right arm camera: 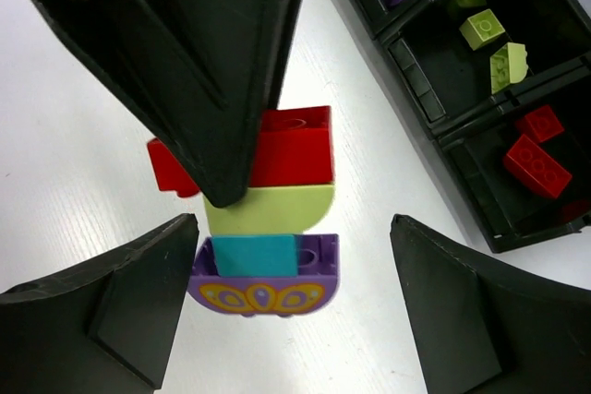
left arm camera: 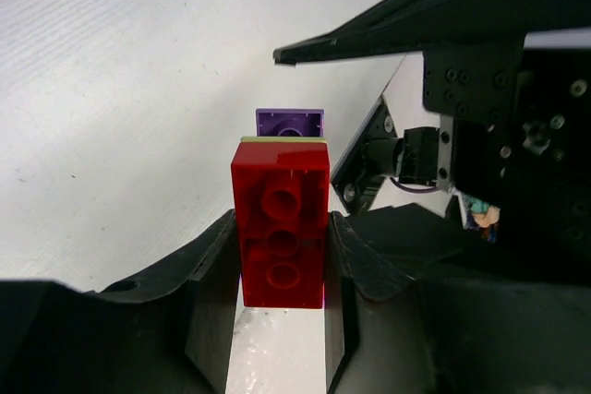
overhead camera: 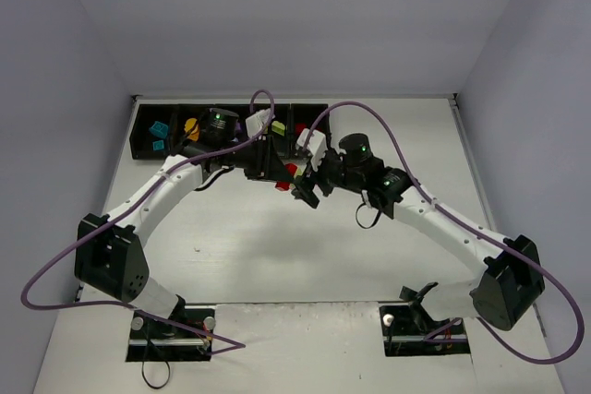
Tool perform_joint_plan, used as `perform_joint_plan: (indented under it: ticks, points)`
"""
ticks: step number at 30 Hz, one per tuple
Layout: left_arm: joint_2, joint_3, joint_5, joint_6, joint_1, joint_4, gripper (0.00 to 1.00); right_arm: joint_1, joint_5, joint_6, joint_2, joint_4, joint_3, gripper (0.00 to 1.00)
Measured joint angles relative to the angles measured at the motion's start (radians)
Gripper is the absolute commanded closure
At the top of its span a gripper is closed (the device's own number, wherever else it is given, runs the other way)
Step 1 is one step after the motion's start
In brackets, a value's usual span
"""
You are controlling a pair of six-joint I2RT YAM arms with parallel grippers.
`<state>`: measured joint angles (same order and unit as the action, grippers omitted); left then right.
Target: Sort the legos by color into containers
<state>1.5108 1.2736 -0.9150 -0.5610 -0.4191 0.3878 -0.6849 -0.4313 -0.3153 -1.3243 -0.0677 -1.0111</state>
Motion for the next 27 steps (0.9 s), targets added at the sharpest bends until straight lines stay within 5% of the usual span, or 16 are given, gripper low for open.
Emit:
perform_joint_plan:
  ticks: [17,27]
  points:
    - [-0.135,0.046,-0.029,0.666,0.0,0.0,1.0,0.187,-0.381,-0.019,0.009,0.208,-0.163,0.18]
    - [-0.138,0.075,-0.146,0.85,-0.001,0.027,1.0,0.187,-0.485,-0.039,-0.062,0.243,-0.248,0.18]
